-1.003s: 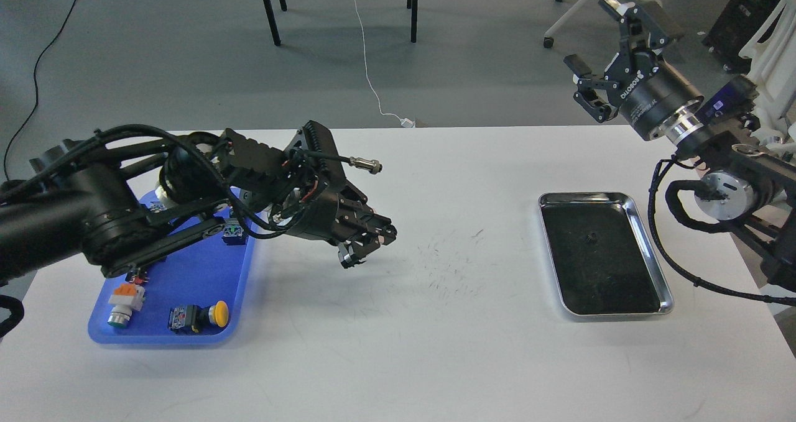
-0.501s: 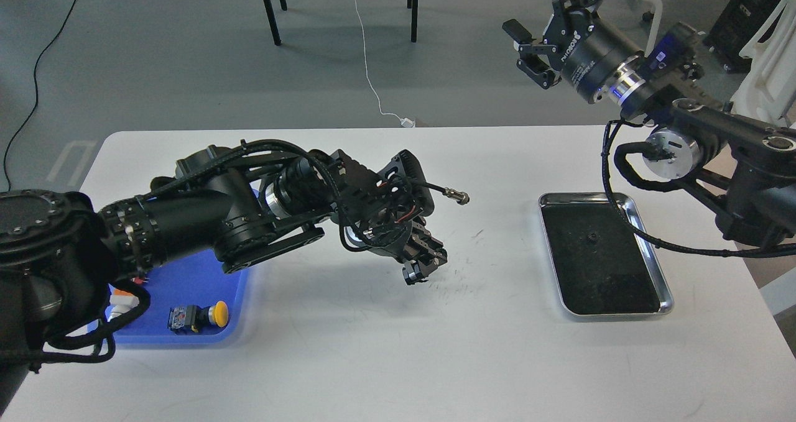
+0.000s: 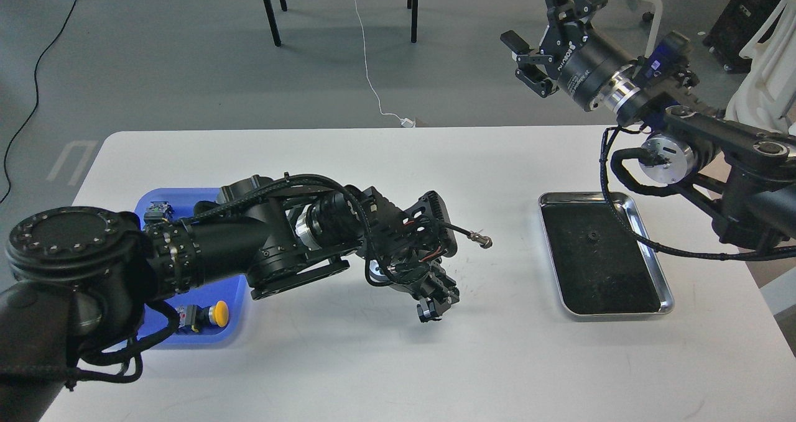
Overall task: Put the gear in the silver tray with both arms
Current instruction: 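Carry the second gear to the table center and release it, then pull the left arm back and move the right gripper toward the gear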
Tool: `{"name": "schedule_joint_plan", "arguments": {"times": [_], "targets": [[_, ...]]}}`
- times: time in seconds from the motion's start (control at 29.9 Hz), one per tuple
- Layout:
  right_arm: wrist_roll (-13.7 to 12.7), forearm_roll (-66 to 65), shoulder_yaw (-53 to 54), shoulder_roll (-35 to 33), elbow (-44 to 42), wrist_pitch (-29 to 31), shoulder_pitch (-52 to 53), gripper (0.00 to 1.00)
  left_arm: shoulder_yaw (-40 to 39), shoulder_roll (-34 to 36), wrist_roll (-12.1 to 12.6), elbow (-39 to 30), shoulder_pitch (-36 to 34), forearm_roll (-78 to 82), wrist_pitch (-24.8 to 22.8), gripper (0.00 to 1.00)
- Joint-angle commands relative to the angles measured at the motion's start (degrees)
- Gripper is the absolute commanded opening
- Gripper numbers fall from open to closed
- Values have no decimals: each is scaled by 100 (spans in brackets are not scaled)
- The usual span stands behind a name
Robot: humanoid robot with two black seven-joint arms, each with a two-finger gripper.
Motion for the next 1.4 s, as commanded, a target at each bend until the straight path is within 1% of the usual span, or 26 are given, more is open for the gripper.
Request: {"name": "schedule_joint_plan", "arguments": {"times": [0.0, 0.1, 0.13, 0.2, 0.23, 0.27, 0.3, 0.37, 0.43, 0.5, 0.57, 0.67, 0.77, 0.84, 0.9, 1.0, 1.1, 1.17, 1.3, 1.37], "targets": [[0, 6, -8, -33, 0, -4, -17, 96, 10, -1, -1, 0, 32, 0, 0, 20], [0, 6, 1, -33, 0, -4, -61, 96, 10, -1, -1, 8, 32, 0, 0, 30], [0, 6, 1, -33, 0, -4, -69, 96, 10, -1, -1, 17, 32, 0, 0, 34], [0, -2, 1, -33, 0, 5, -78, 96, 1, -1, -1, 35, 41, 0, 0, 54], [0, -2, 1, -33, 0, -4, -78, 96, 1, -1, -1, 35, 41, 0, 0, 67], [0, -2, 1, -33, 0, -4, -78, 96, -8, -1, -1, 35, 41, 0, 0, 77], [0, 6, 1, -33, 0, 5, -78, 96, -25, -1, -1, 35, 32, 0, 0, 81], [0, 6, 1, -50, 0, 5, -78, 96, -60, -1, -1, 26, 6, 0, 0, 83], [0, 6, 1, -120, 9, 5, -87, 97, -104, 165, -1, -18, -20, 0, 0, 84], [0, 6, -8, -261, 52, 23, -131, 97, -192, 577, -1, -79, -21, 0, 0, 86], [0, -2, -8, -428, 96, 57, -279, 97, -480, 1016, -1, -193, -12, 0, 0, 88], [0, -99, -17, -779, 333, 75, -674, 97, -1017, 1579, -1, -299, 137, -929, 22, 93], [0, -501, -52, -1078, 641, 84, -1140, 98, -1377, 2168, -1, -544, 584, -2212, 267, 95], [0, -1159, -78, -1289, 790, 93, -1395, 98, -1737, 2564, -1, -642, 936, -3310, 601, 97], [0, -1959, -78, -1447, 966, 102, -1659, 98, -2141, 2872, -1, -869, 1445, -4365, 865, 97], [0, -3110, -183, -1685, 1238, 119, -1836, 99, -3063, 3101, -1, -1125, 2201, -5519, 1059, 98], [0, -4375, -552, -1791, 1546, 119, -1574, 99, -4319, 3111, -1, -1292, 3272, -6486, 1104, 98], [0, -5061, -885, -1791, 1582, 137, -1144, 99, -4856, 3058, -1, -1354, 3695, -6925, 1104, 98], [0, -5837, -1956, -1703, 1599, 365, 42, 99, -5640, 3049, -1, -1503, 4180, -7822, 1033, 98], [0, -6049, -2747, -1449, 1678, 619, 850, 99, -5939, 3023, -1, -1521, 4347, -8297, 1024, 98]]}}
